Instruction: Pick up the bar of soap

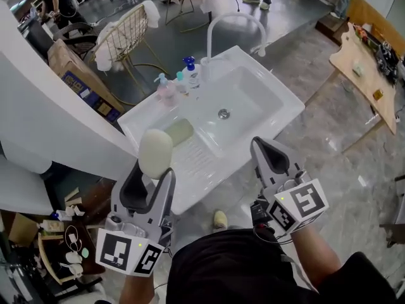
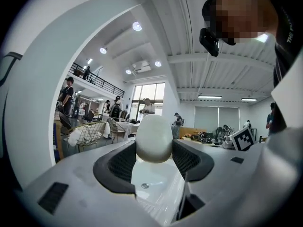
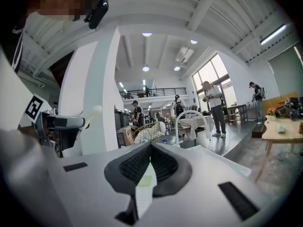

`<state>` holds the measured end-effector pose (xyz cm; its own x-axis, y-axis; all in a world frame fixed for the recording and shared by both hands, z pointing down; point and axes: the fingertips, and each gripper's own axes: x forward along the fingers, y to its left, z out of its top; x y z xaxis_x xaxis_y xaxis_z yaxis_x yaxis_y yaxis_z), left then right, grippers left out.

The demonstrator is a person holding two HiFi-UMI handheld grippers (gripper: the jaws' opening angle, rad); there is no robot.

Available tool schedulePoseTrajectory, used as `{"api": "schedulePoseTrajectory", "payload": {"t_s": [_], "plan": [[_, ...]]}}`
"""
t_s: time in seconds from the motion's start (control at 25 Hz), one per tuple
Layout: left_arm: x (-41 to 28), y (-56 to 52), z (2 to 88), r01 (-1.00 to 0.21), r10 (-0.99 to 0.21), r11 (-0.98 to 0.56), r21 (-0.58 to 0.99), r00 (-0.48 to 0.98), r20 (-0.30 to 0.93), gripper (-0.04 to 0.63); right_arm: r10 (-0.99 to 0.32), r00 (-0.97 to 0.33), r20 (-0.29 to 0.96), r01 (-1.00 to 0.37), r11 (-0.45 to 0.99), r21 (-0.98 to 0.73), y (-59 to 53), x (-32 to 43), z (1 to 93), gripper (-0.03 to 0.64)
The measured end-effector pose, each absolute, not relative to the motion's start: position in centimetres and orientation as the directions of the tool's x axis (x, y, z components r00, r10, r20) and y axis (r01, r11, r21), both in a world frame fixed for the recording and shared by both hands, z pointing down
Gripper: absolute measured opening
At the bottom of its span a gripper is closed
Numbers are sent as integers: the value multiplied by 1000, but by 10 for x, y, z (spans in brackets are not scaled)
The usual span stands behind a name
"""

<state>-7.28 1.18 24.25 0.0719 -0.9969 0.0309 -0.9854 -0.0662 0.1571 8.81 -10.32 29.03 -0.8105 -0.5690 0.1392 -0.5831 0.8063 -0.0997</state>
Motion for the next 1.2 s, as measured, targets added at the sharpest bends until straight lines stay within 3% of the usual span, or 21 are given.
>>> {"api": "schedulePoseTrajectory", "payload": {"t_s": [0.64, 1.2], "plan": [[-44, 50, 224, -986, -996, -86, 143, 84, -20, 239, -582, -804, 119, -593, 801, -84, -68, 114, 284, 8], [-24, 156, 217, -987, -998, -62, 150, 56, -43, 239, -563, -818, 120, -572, 818, -59, 36, 126, 272, 8]]}}
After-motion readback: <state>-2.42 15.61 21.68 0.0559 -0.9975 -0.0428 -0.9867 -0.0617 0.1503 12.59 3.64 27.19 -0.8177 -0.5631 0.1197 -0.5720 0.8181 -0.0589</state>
